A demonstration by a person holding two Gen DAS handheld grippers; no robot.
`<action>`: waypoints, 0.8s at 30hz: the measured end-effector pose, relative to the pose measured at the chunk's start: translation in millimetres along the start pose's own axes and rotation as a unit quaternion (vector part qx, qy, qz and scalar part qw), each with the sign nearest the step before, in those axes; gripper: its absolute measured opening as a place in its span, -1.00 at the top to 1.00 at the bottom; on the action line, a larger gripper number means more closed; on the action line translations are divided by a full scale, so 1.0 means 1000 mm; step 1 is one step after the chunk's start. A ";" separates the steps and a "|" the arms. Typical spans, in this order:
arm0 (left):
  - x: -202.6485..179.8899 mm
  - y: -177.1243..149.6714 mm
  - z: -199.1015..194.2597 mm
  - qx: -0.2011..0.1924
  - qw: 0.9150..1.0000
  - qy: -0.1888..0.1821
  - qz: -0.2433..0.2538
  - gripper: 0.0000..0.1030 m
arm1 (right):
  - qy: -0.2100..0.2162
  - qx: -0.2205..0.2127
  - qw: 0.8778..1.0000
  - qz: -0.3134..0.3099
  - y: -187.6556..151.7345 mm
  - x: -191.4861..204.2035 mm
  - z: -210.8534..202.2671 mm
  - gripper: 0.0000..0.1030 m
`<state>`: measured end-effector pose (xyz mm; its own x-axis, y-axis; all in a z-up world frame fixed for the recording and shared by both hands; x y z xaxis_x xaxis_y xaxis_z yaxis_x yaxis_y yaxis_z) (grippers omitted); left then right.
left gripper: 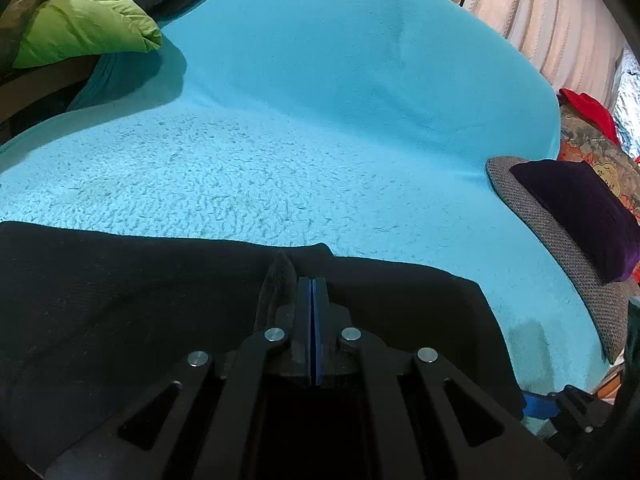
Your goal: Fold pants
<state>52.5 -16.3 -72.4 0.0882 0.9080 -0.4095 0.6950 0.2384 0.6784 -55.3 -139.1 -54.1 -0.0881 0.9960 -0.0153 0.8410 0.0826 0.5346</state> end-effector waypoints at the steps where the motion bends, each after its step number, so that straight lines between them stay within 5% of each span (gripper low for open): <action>1: 0.000 0.000 0.000 0.000 1.000 -0.003 0.000 0.97 | -0.007 -0.006 1.000 -0.008 0.000 0.003 0.001 -0.99; 5: 0.000 -0.002 -0.004 0.003 1.000 -0.014 0.005 0.95 | -0.006 -0.080 0.996 -0.034 -0.021 0.005 -0.005 -0.99; 8: -0.001 -0.002 -0.006 0.009 1.000 -0.026 -0.001 0.78 | -0.044 -0.095 0.991 -0.079 -0.035 0.015 -0.006 -0.99; 10: -0.007 -0.004 -0.008 0.014 0.999 -0.044 0.005 0.47 | -0.050 -0.119 0.989 -0.077 -0.042 0.016 -0.008 -0.99; 12: -0.018 -0.007 -0.012 0.015 0.998 -0.059 0.024 -0.16 | -0.053 -0.129 0.988 -0.070 -0.043 0.014 -0.008 -0.99; 18: -0.036 -0.007 -0.062 -0.087 0.993 -0.021 0.078 -0.37 | -0.054 -0.145 0.986 -0.067 -0.050 0.009 -0.012 -0.99; 24: 0.002 0.010 -0.097 -0.160 0.980 0.102 0.061 -0.44 | -0.054 -0.148 0.985 -0.071 -0.045 0.012 -0.008 -0.99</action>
<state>-9.5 20.9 -7.6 -0.0099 0.9786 -0.2054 0.4252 0.1900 0.8849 -98.9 -130.9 -71.7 -0.1227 0.9742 -0.1895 0.6308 0.2240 0.7430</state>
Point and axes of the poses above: each gripper's, at about its wrist camera, not at the fingertips, and z roughly the way its jaws point, x to its left, y to its top, the point moved 5 cm from there along z, roughly the way its jaws point, and after that the axes turned 12 degrees about -z, right-handed, at the moved point
